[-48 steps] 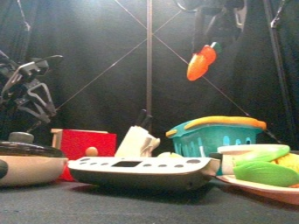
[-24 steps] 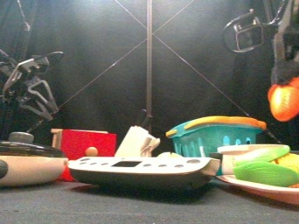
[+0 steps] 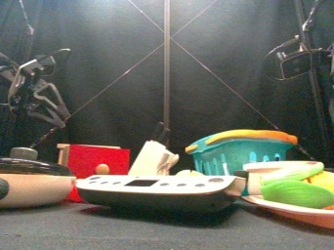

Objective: Place carrot on plate

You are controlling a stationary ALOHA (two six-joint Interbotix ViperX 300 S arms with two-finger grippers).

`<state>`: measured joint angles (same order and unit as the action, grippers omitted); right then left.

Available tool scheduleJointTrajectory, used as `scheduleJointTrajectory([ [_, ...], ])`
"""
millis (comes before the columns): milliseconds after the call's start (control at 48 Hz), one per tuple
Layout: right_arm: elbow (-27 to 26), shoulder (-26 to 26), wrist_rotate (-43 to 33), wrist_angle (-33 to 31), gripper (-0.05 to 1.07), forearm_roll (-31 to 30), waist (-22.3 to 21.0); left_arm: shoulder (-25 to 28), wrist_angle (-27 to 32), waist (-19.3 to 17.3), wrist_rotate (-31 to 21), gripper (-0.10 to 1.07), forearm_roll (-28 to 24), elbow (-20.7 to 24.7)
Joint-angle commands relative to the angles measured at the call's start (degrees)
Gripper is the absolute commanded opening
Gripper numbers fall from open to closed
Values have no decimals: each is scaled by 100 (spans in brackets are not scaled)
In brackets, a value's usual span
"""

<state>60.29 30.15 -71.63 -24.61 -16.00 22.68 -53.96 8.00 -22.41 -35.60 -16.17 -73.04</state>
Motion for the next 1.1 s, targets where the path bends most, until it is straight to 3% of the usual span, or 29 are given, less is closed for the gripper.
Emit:
scheduleJointTrajectory([
  [0, -44, 97, 0, 149, 70, 9, 9, 9, -229, 185, 0, 80, -255, 149],
  [521, -9, 176, 26, 202, 98, -149, -105, 62, -352, 343, 18, 80, -475, 229],
  [833, -79, 211, 26, 202, 99, -668, -149, 246, -352, 334, 0, 80, -237, 264],
  [1083, -132, 211, 26, 167, 99, -888, -193, 563, -352, 308, 9, 80, -237, 580],
])
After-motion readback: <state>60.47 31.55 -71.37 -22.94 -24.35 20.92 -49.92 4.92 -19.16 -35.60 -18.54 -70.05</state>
